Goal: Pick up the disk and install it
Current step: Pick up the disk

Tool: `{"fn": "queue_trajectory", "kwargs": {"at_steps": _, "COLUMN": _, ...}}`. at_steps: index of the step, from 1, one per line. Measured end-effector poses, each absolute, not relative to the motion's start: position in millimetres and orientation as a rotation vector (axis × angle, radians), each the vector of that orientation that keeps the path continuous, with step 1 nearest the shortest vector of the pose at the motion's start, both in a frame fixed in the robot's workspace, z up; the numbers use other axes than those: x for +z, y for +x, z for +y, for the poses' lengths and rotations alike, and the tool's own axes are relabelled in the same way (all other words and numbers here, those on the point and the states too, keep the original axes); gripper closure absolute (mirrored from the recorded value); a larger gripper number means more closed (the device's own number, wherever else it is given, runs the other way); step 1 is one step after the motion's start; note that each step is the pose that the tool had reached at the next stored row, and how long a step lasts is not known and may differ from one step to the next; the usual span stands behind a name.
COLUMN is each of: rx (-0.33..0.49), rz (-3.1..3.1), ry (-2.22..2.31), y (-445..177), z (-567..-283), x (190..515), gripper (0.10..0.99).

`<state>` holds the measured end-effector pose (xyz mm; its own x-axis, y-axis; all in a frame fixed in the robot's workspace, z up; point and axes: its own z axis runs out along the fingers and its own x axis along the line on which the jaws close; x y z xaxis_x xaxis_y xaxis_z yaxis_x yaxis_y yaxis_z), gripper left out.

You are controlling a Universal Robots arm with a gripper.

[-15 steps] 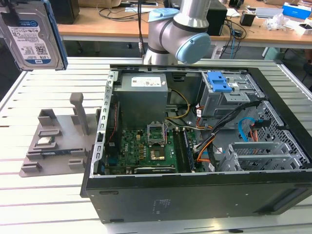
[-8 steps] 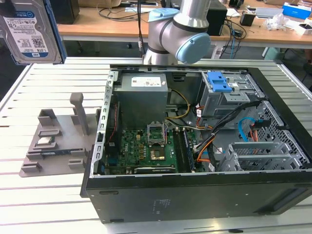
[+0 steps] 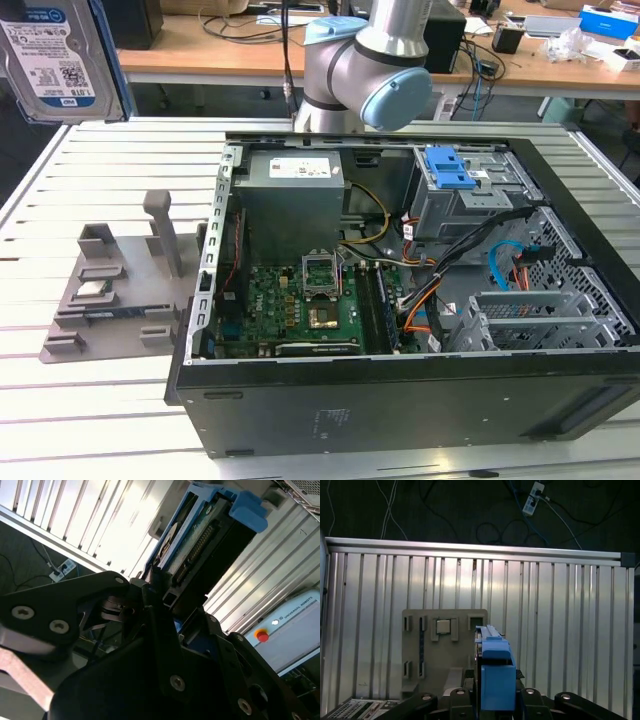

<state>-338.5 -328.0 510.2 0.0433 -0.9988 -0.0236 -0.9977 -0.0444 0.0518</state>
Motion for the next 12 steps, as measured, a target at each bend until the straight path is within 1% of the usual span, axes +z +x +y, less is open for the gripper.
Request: {"fn": "queue_trajectory", "kwargs": {"at_steps": 12, "rx": -0.085, "rz": -2.156, "ry": 2.252, "y": -338, "z": -328, "x": 530, "gripper": 0.722}}
